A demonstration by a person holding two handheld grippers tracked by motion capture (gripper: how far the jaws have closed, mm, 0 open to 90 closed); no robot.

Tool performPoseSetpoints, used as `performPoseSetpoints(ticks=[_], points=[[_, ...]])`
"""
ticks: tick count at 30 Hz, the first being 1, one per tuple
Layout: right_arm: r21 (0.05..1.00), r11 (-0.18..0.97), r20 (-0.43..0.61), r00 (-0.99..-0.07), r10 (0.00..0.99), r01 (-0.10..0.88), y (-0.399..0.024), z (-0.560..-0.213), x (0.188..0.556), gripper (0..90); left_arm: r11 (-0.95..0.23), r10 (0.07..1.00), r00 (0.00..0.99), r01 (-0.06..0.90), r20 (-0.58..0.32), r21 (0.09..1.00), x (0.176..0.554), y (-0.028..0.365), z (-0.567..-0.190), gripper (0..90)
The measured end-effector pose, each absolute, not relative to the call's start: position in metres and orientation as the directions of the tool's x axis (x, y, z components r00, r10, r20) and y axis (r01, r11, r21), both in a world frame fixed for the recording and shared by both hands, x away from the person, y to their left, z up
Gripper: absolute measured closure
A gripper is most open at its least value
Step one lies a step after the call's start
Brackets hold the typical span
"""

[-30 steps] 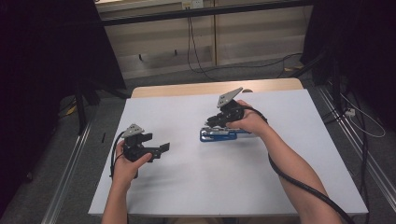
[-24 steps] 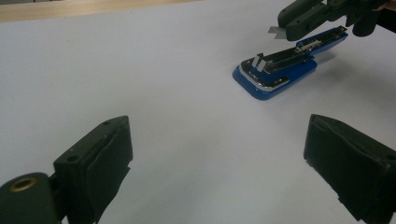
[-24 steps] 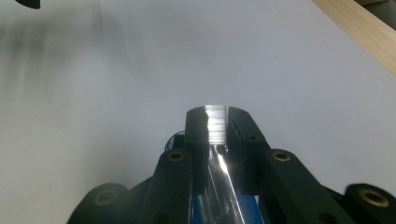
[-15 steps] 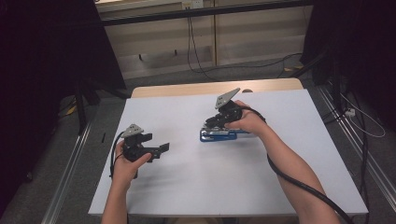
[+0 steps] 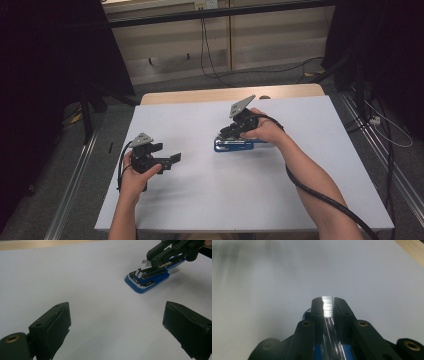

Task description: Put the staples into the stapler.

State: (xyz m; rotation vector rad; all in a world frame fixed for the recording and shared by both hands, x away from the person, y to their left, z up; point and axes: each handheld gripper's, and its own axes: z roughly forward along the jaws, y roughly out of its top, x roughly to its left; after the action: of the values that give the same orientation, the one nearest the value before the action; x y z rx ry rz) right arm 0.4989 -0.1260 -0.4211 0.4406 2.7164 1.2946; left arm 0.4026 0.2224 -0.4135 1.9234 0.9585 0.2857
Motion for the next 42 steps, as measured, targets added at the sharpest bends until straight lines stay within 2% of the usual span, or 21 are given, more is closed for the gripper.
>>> performPoseSetpoints(ticks=[42], points=[[0.76, 0.634, 0.01, -0.979, 0.206, 0.141, -0.124, -0.432, 0.507, 79.3, -0.257, 0.727, 0.66, 0.518, -0.189, 0.816, 0.404, 0.224, -0.417, 8.1]])
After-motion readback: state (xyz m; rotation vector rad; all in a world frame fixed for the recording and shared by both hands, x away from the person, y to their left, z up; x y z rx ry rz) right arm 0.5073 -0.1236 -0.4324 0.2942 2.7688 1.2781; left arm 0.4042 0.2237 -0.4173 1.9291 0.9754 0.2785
